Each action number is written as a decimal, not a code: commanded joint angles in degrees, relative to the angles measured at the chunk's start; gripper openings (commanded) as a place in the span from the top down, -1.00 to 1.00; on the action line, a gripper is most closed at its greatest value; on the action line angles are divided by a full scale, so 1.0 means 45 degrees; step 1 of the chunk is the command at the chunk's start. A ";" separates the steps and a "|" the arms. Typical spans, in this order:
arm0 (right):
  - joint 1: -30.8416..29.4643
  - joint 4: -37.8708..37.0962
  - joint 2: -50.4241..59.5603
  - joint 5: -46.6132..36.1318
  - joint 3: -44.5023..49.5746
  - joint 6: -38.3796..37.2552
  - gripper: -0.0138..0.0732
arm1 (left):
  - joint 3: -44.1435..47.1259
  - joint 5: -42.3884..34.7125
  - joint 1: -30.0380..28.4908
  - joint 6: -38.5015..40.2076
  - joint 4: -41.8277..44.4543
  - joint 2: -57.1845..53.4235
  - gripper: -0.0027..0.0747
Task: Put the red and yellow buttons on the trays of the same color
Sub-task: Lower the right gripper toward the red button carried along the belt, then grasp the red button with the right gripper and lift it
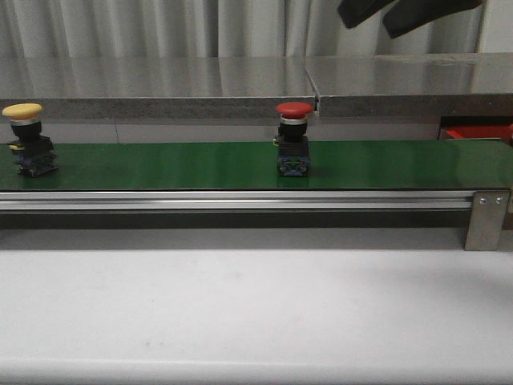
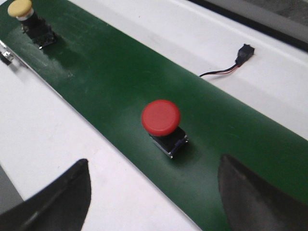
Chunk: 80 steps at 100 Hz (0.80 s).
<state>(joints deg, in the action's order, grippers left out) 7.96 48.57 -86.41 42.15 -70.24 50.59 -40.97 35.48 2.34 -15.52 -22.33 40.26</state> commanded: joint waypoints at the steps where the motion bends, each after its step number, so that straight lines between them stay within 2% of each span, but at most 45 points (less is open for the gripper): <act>1: 0.0121 0.0241 -0.0216 0.0103 -0.0767 0.0064 -0.62 | -0.0368 -0.0785 0.0094 -0.0006 -0.0318 -0.0037 0.98; 17: 0.0134 0.0059 -0.1314 0.0496 -0.1405 0.0064 -0.79 | -0.0368 -0.0785 0.0094 -0.0006 -0.0318 -0.0037 0.98; 36: 0.0134 -0.0639 -0.2475 0.0094 -0.1984 0.0064 -0.79 | -0.0368 -0.0785 0.0094 -0.0006 -0.0318 -0.0037 0.98; 80: 0.0134 -0.0629 -0.3690 -0.1023 -0.2154 0.0208 -0.75 | -0.0368 -0.0785 0.0094 -0.0006 -0.0318 -0.0037 0.98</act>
<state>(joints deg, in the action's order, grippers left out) 8.59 44.10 -105.33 39.79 -77.86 50.82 -40.97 35.53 2.34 -15.52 -22.33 40.26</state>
